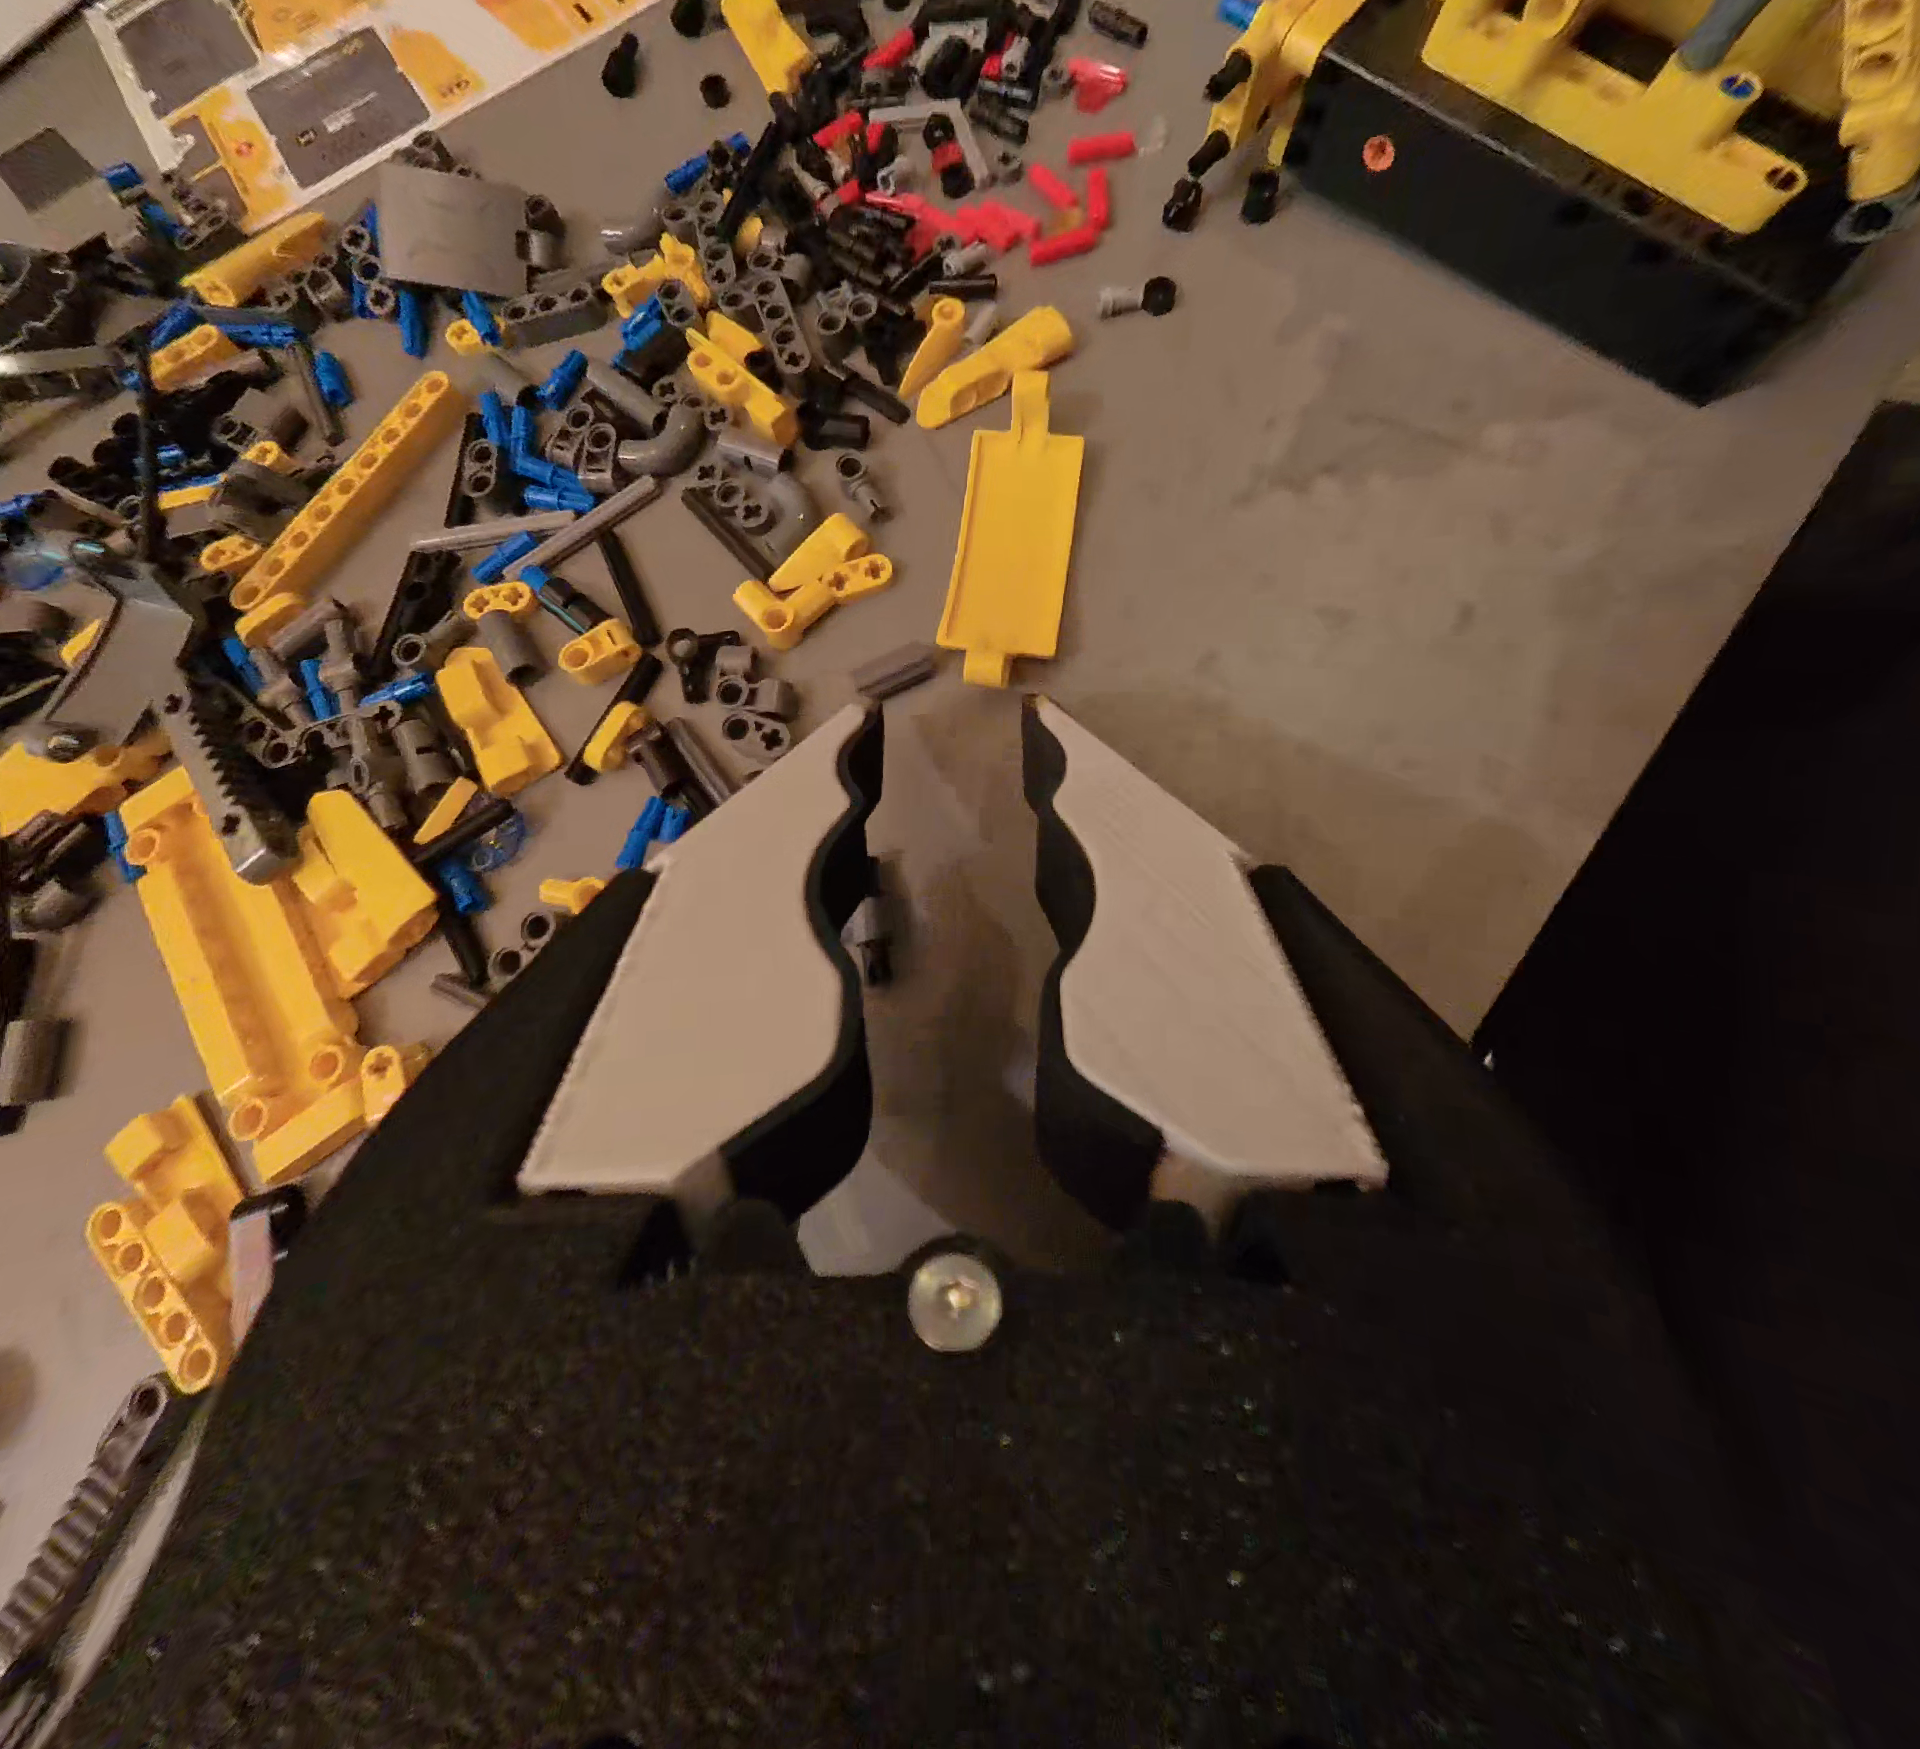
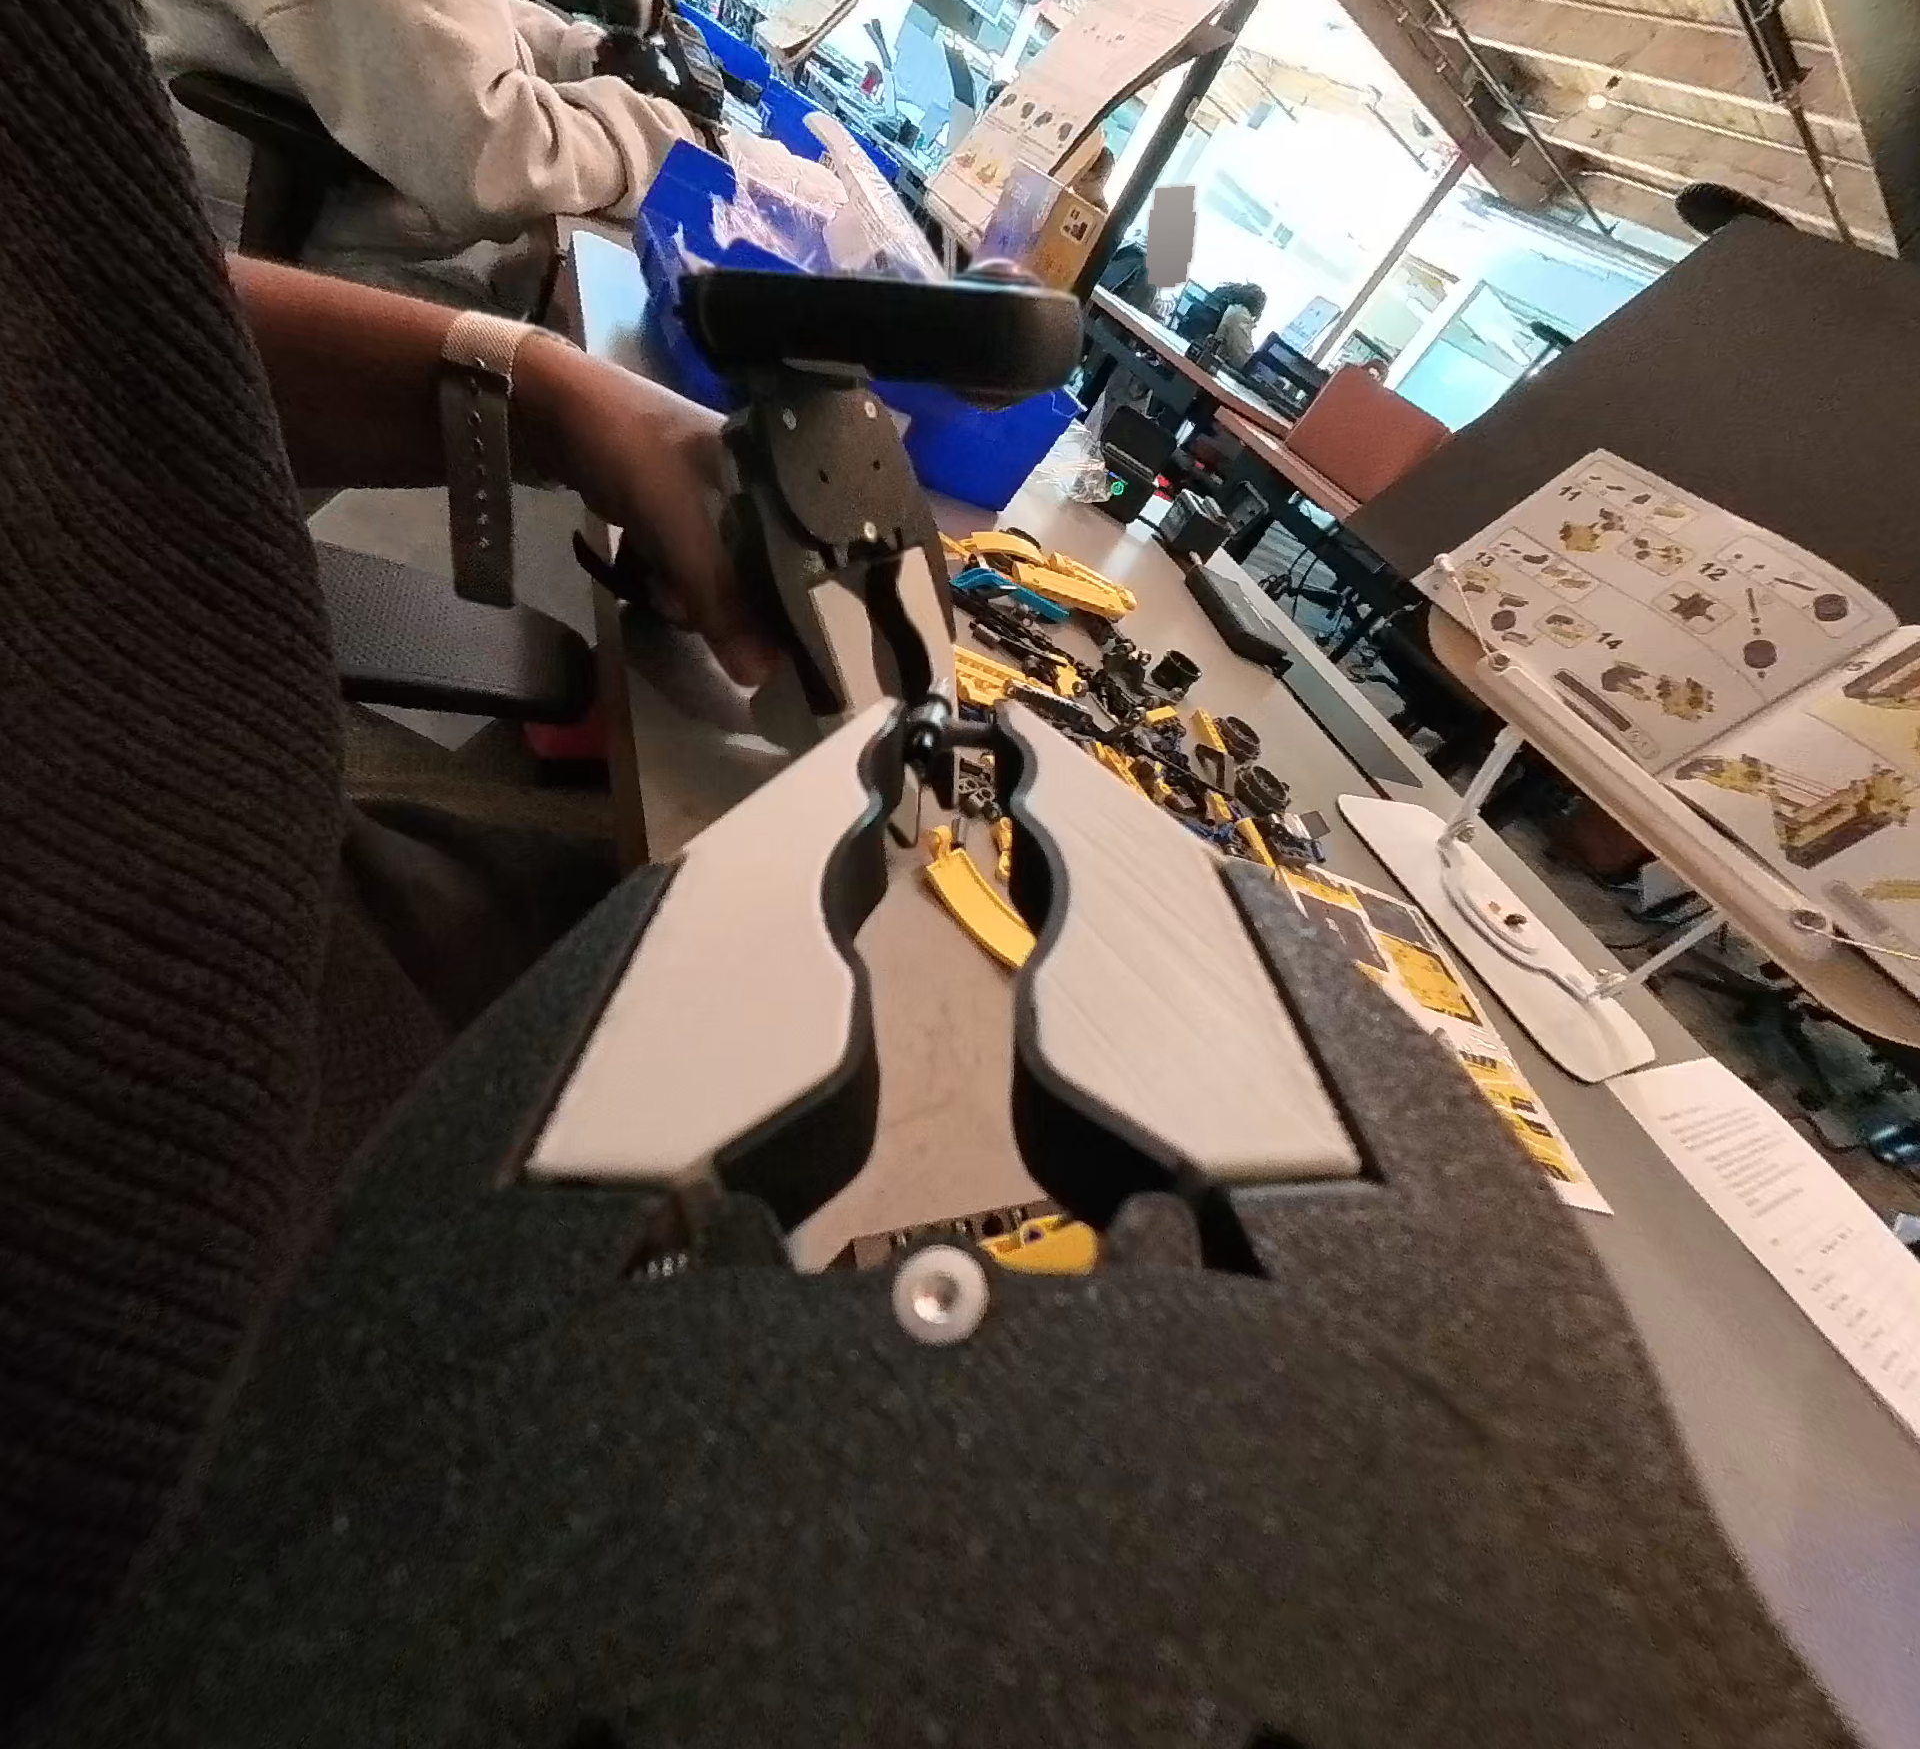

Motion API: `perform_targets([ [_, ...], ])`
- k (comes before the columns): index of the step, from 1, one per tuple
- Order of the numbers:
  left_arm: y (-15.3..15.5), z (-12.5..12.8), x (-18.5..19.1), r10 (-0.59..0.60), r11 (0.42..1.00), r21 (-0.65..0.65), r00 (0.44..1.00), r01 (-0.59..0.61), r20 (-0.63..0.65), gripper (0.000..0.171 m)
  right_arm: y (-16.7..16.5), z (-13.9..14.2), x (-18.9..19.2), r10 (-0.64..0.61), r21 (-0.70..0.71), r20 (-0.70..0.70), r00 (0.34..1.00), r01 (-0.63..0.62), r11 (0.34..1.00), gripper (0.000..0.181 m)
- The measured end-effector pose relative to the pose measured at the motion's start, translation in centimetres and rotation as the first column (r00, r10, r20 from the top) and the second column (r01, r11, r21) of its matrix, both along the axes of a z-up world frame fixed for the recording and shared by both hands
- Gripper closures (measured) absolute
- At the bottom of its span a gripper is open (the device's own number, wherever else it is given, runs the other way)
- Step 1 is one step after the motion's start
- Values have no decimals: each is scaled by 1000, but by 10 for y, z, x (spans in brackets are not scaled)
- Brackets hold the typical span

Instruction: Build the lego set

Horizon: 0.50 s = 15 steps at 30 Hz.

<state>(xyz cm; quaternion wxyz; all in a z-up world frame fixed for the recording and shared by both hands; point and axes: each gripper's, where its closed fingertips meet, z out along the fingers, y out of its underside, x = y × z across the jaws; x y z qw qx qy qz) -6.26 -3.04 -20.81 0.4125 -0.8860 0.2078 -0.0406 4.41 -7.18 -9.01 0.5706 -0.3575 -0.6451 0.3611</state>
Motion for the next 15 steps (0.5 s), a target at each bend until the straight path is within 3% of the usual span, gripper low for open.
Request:
perform_targets([
  [6,5,6,13,-68,997,43,997,69,-21,147,0,0,2,0,-3,-9,1000,0,1000,165],
  [9,6,3,13,-74,996,44,995,77,-63,171,0,1,2,-3,3,-11,1000,3,1000,165],
  [15,1,27,19,-92,988,120,995,94,-26,171,2,-3,-1,-38,62,15,999,37,997,165],
])
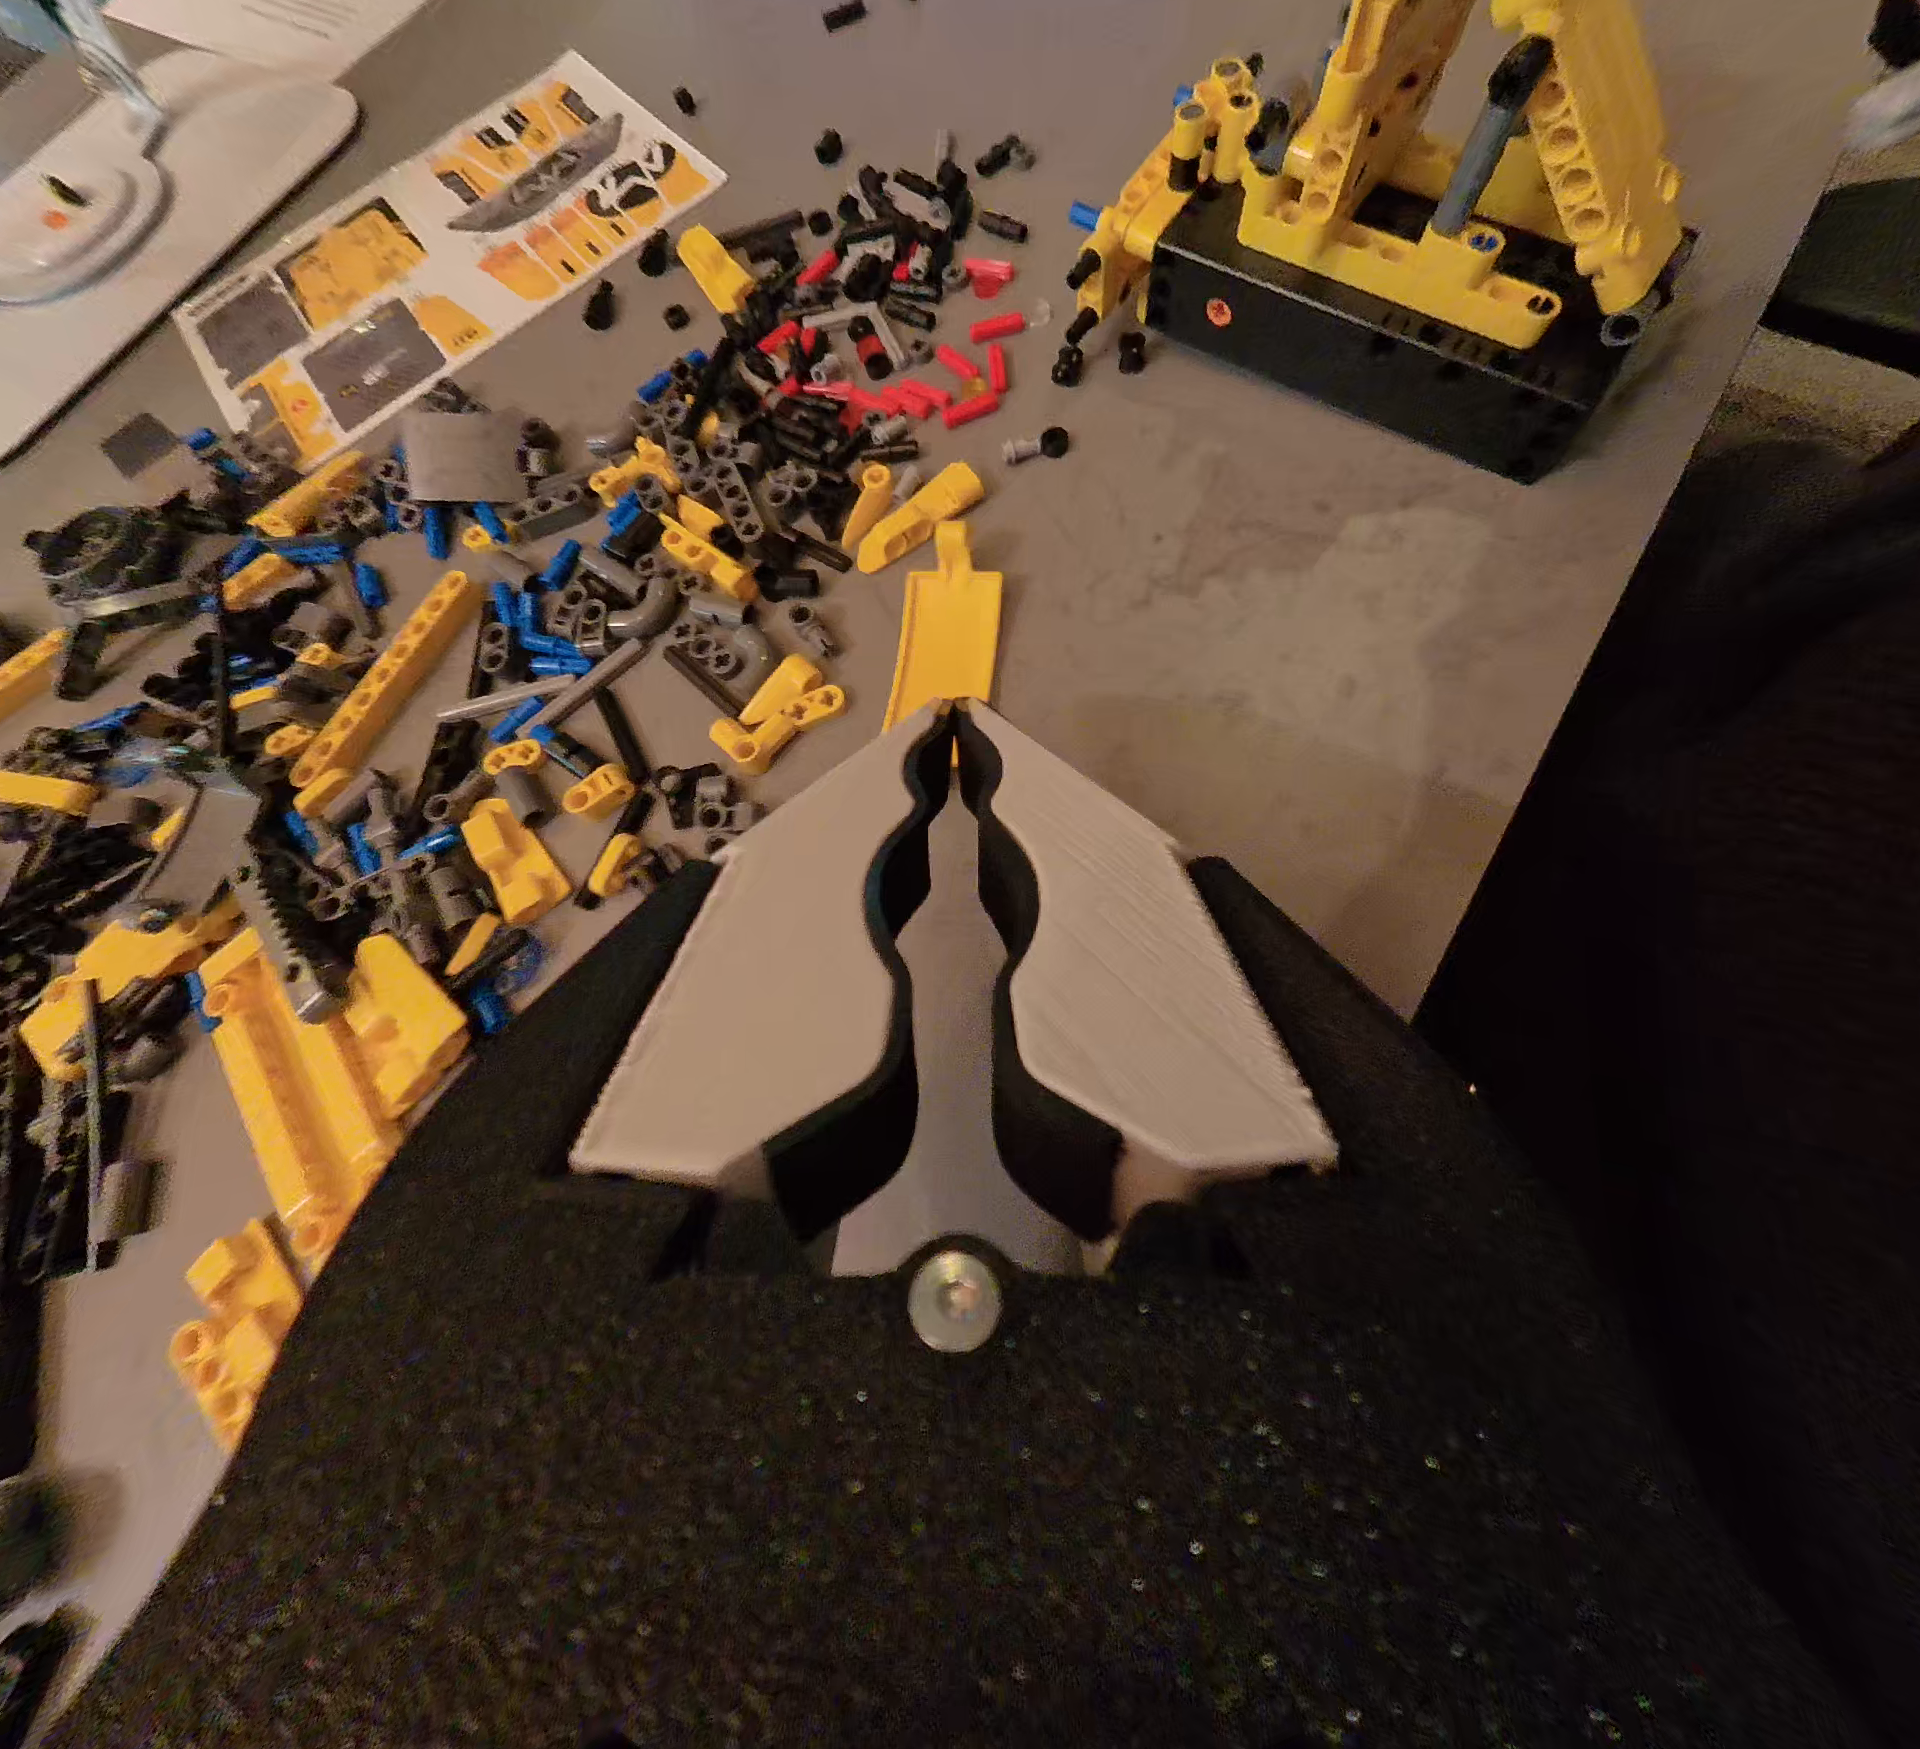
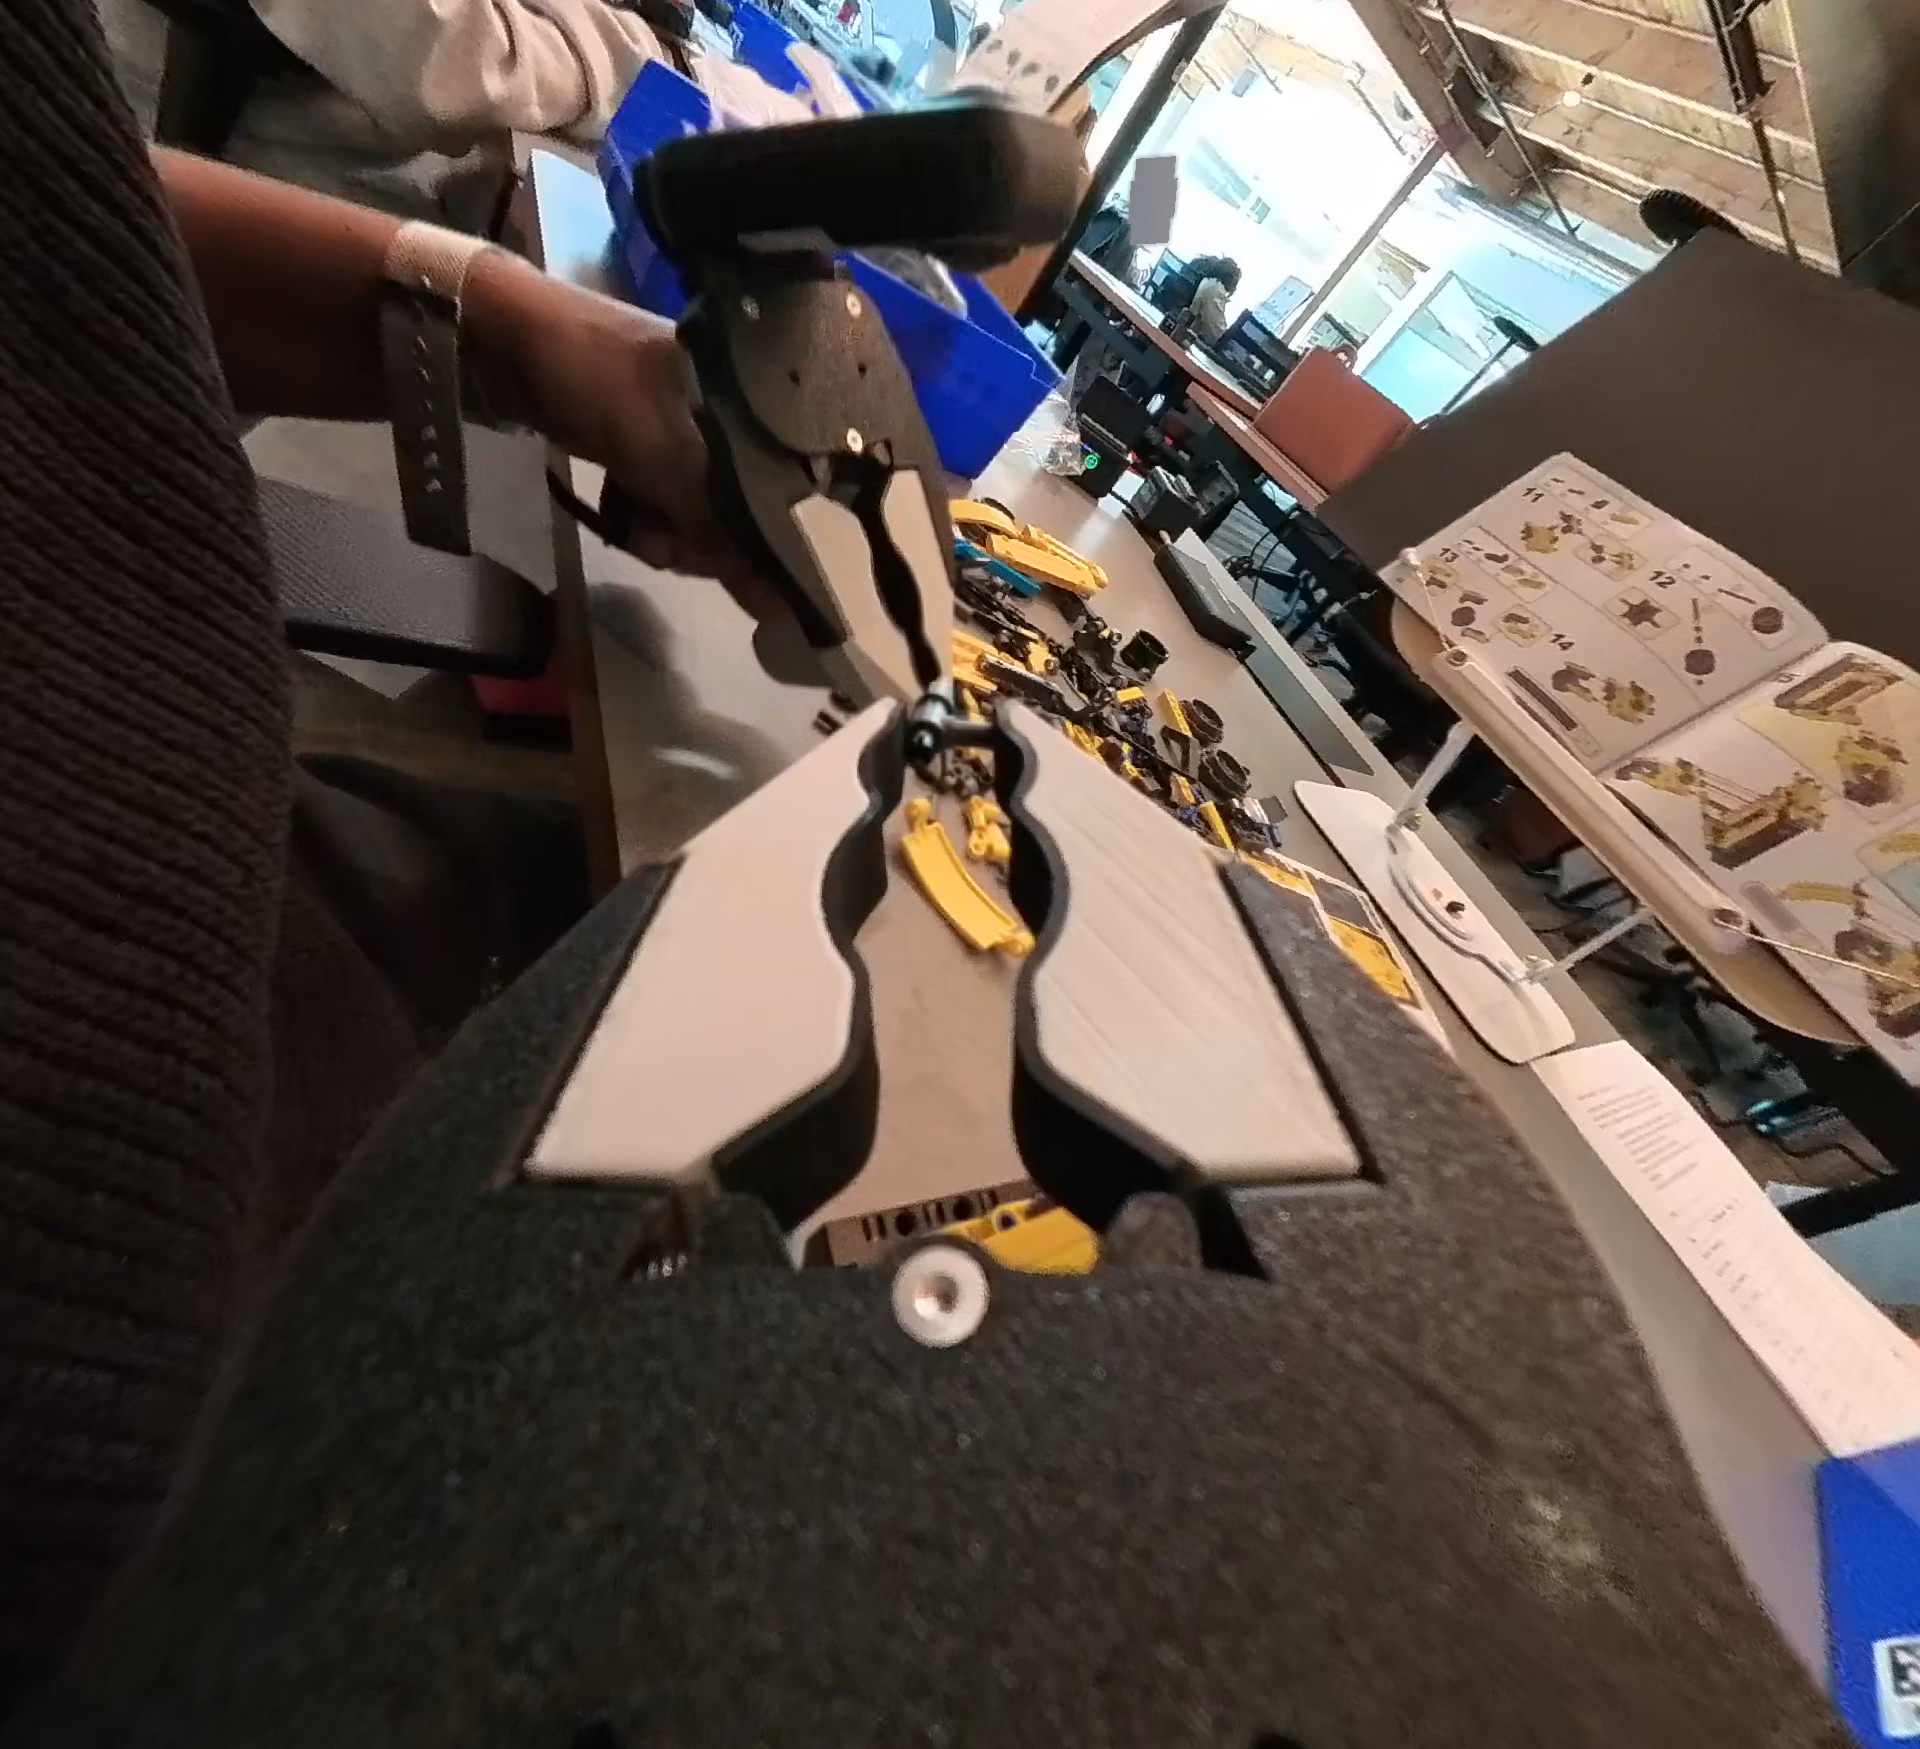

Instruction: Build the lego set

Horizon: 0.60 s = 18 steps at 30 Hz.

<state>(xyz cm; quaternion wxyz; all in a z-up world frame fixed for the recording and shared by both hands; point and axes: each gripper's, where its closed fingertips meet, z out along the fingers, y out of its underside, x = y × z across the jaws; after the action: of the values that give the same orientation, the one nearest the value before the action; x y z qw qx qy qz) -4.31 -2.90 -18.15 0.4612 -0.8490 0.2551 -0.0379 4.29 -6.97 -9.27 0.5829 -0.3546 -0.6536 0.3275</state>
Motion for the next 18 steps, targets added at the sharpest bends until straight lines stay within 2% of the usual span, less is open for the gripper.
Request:
perform_targets([
  [3,-2,5,-8,5,1000,26,1000,-5,-25,171,-4,-1,-2,10,4,3,1000,-10,1000,165],
  [6,1,-3,-24,52,999,20,996,-50,-67,171,-6,2,-2,18,2,-4,1000,-18,1000,165],
  [9,8,-12,-32,119,991,-73,992,-116,36,171,-8,3,-2,21,5,-7,1000,-21,1000,165],
  [11,11,-17,-33,128,986,-117,991,-123,40,170,-9,3,-2,20,10,-7,1000,-20,1000,166],
  [15,7,-26,-24,50,988,-145,996,-60,-74,171,-7,4,-1,13,13,-7,1000,-13,1000,165],
  [18,-1,-24,0,-56,990,-135,997,48,-52,171,-4,3,0,11,5,-11,1000,-11,1000,165],
])
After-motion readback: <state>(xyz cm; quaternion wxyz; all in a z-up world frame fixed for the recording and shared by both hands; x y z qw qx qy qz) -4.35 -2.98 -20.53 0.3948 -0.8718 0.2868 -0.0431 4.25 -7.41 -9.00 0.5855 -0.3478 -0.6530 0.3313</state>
